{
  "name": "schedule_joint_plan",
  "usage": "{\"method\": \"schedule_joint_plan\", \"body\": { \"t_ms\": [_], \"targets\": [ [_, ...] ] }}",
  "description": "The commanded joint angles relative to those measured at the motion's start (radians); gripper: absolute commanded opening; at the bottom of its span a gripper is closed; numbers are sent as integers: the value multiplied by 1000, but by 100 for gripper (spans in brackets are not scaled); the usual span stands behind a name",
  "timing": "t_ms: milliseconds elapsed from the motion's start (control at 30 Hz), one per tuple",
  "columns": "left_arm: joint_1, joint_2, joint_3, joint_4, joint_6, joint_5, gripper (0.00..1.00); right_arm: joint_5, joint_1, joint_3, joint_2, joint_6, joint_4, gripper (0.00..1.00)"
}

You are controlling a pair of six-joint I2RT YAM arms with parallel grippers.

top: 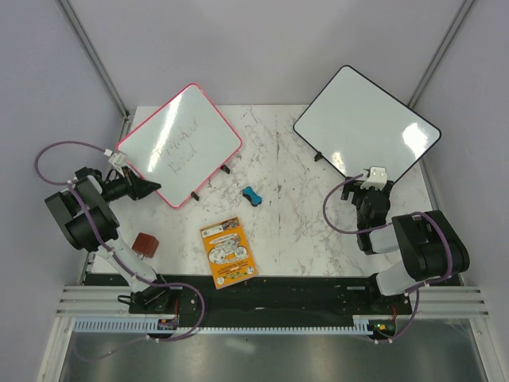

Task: Erase the whiteboard

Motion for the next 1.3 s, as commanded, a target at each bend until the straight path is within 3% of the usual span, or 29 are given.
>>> {"method": "schedule_joint_plan", "body": {
  "t_ms": [0, 933, 1000, 1133, 1267],
  "targets": [
    [-6, 8, -10, 36, 111, -83, 30, -6, -6, 22, -6, 18, 30, 98],
    [33, -20, 45, 46, 62, -92, 41, 25, -6, 22, -9, 50, 30, 98],
    [33, -15, 45, 48, 58, -87, 43, 121, -5, 37, -40, 80, -31, 98],
    [33, -11, 45, 48, 55, -81, 43, 79, -1, 54, -112, 58, -111, 98],
    [33, -19, 40, 49, 58, -95, 43, 155, 46, 84, -227, 56, -223, 98]
  ]
}}
